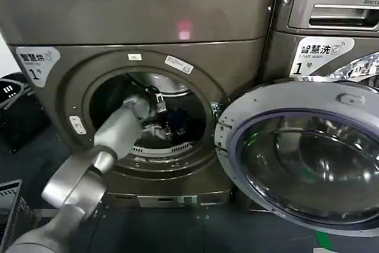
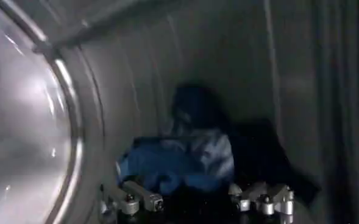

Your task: Grasp the clothes from the dryer.

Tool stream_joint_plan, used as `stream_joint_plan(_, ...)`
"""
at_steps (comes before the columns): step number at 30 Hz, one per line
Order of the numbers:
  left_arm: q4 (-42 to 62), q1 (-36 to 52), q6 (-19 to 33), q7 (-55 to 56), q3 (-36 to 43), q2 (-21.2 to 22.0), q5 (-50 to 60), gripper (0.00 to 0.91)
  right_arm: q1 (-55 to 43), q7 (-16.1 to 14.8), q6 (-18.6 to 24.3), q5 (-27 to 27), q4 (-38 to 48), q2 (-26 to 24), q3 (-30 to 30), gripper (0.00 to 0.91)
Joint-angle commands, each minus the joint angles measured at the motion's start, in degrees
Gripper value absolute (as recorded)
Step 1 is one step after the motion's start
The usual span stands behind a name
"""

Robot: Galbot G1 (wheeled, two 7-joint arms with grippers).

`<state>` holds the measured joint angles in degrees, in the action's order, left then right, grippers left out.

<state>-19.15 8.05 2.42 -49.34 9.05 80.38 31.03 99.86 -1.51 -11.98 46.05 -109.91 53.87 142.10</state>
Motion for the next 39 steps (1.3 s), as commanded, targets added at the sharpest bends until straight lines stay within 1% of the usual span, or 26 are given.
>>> stream_joint_plan(1, 1.7, 2.3, 2.5, -8.2, 1.8, -0.5, 17.6, 0.907, 0.0, 0.1, 0.0, 0.0, -0.3, 0.1, -0.1, 0.907)
stream_joint_plan(8, 2.9, 3.0, 4.0, -10.9, 2.6, -1.1, 21.9, 0.907, 0.1, 0.1, 0.0, 0.0, -0.5, 0.0, -0.1, 0.907)
stream_joint_plan(18, 7.0, 2.4, -0.1, -10.8, 2.2, 0.1, 18.4, 0.907, 0.4, 0.0, 0.1, 0.0, -0.7, 0.2, 0.2, 0.907)
stream_joint_plan(26, 7.0, 1.3, -0.4, -10.4, 2.0, 0.2, 16.5, 0.907, -0.1, 0.1, 0.1, -0.2, -1.0, 0.2, -0.3, 0.907)
stream_joint_plan(27, 7.1, 1.2, -0.5, -10.4, 2.0, 0.4, 16.5, 0.808, -0.1, 0.1, 0.1, -0.3, -1.0, 0.2, -0.4, 0.907)
stream_joint_plan(28, 7.2, 1.2, -0.5, -10.5, 2.0, 0.6, 16.5, 0.569, -0.1, 0.1, 0.1, -0.3, -1.0, 0.2, -0.4, 0.907)
stream_joint_plan(29, 7.2, 1.2, -0.5, -10.5, 2.0, 0.7, 16.5, 0.159, -0.1, 0.1, 0.1, -0.3, -0.9, 0.2, -0.4, 0.907)
stream_joint_plan(31, 7.2, 1.2, -0.5, -10.6, 2.1, 0.8, 16.5, 0.125, -0.2, 0.1, 0.1, -0.3, -0.9, 0.2, -0.3, 0.907)
stream_joint_plan(33, 7.3, 1.2, -0.4, -10.8, 2.2, 0.8, 16.6, 0.023, -0.2, 0.1, 0.1, -0.3, -0.8, 0.3, -0.3, 0.907)
stream_joint_plan(34, 7.3, 1.3, -0.3, -10.9, 2.3, 0.7, 16.7, 0.000, -0.2, 0.1, 0.1, -0.4, -0.8, 0.3, -0.4, 0.907)
stream_joint_plan(39, 7.2, 1.5, 0.0, -10.9, 2.3, 0.3, 16.5, 0.000, -0.3, 0.0, 0.2, -0.4, -0.8, 0.3, -0.6, 0.907)
